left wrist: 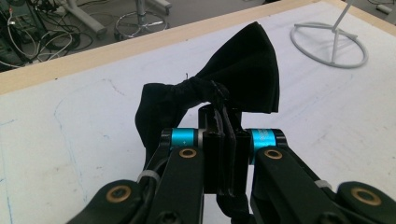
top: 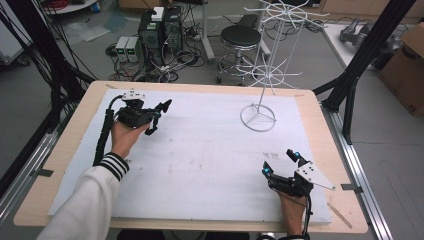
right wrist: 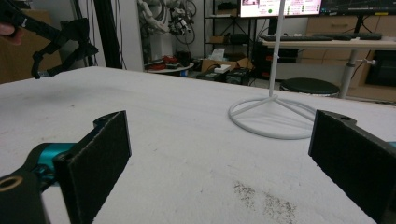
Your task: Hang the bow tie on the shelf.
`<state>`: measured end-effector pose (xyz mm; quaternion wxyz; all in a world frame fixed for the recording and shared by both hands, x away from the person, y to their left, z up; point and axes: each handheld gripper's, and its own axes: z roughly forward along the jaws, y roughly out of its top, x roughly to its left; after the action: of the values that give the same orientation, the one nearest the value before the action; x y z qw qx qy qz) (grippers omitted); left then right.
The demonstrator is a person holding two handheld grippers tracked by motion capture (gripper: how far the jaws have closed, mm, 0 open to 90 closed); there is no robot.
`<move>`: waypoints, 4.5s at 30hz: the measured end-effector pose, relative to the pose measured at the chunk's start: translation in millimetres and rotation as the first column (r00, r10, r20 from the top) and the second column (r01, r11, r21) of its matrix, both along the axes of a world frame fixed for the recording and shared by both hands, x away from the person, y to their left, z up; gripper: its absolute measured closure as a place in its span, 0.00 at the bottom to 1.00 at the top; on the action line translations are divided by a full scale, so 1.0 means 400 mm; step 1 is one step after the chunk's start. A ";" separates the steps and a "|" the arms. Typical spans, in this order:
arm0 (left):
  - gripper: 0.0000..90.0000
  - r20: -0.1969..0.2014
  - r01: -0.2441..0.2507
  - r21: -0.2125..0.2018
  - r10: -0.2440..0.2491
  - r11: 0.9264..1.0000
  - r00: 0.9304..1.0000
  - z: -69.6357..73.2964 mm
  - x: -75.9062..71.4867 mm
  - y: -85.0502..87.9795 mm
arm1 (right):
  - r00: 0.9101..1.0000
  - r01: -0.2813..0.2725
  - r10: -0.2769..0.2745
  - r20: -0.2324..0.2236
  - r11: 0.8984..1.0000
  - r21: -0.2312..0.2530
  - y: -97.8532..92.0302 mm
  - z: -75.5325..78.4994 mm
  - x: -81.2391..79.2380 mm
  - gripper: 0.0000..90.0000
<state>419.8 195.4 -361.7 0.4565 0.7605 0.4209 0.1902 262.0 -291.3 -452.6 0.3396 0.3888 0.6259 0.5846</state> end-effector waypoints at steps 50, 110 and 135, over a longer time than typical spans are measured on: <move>0.97 0.111 0.281 -0.176 -0.265 0.944 0.958 0.153 0.065 -0.299 | 1.000 0.002 -0.002 0.003 1.000 0.011 -0.003 0.000 0.001 0.05; 0.97 0.185 0.403 -0.155 -0.375 0.902 0.909 0.264 0.109 -0.587 | 1.000 0.004 -0.004 0.000 1.000 0.025 -0.006 -0.001 0.001 0.05; 0.97 0.141 0.438 -0.145 -0.419 0.887 0.897 0.232 0.094 -0.614 | 1.000 0.000 0.000 0.000 0.999 0.032 -0.007 -0.001 0.001 0.05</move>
<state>457.5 -50.2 -268.8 0.5730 0.7810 0.2325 0.0874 262.4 -294.0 -452.9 0.3334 0.3943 0.6164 0.5945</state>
